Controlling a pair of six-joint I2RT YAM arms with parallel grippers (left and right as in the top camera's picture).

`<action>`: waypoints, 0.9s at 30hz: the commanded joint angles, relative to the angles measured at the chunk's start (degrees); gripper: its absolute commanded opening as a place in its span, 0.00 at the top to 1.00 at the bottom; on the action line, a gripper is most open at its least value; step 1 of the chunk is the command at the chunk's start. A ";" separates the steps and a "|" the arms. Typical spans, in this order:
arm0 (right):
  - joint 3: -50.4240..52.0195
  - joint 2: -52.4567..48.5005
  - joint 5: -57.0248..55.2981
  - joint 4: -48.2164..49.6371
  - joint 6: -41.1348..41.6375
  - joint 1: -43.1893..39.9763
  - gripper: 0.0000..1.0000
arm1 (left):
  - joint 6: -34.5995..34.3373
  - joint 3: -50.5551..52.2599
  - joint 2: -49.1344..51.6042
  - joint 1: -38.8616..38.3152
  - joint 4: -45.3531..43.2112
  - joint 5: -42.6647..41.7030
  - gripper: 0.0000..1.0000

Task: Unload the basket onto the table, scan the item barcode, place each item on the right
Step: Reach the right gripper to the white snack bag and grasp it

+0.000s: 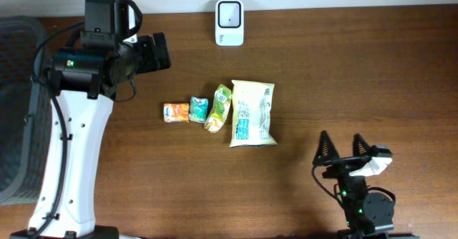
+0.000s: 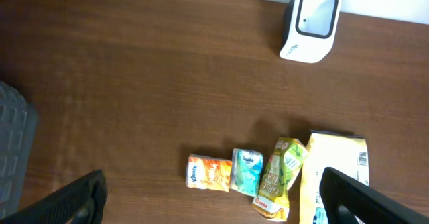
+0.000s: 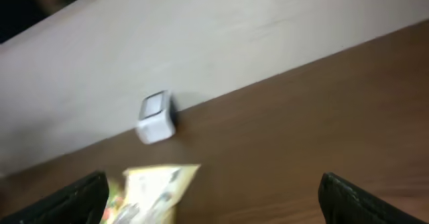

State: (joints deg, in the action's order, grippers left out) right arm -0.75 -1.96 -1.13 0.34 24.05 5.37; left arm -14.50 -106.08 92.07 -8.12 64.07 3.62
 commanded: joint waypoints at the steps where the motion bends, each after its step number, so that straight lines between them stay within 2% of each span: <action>1: -4.22 -3.26 13.05 -1.64 0.48 0.24 0.01 | 0.92 -0.24 -0.70 0.04 0.11 0.92 0.01; 6: -17.27 -16.22 20.50 -10.23 0.04 0.24 0.01 | 0.92 -0.24 -0.70 0.04 0.11 0.92 0.01; 11: -35.41 -38.86 36.15 -25.22 -9.22 0.24 0.01 | 0.92 -0.24 -0.70 0.04 0.11 0.92 0.01; 15: -43.12 -52.96 40.46 -31.06 -10.12 0.24 0.01 | 0.92 -0.24 -0.70 0.04 0.11 0.92 0.01; 17: -44.81 -60.57 46.21 -29.86 -11.04 0.24 0.01 | 0.92 -0.24 -0.70 0.04 0.11 0.92 0.01; 27: -44.81 -88.46 45.94 -22.05 -10.34 0.31 0.00 | 0.92 -0.24 -0.70 0.04 0.11 0.92 0.01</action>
State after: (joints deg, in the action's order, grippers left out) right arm -44.71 -84.18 43.66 -23.94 14.28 5.37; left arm -14.48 -106.08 92.07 -8.12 64.12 3.92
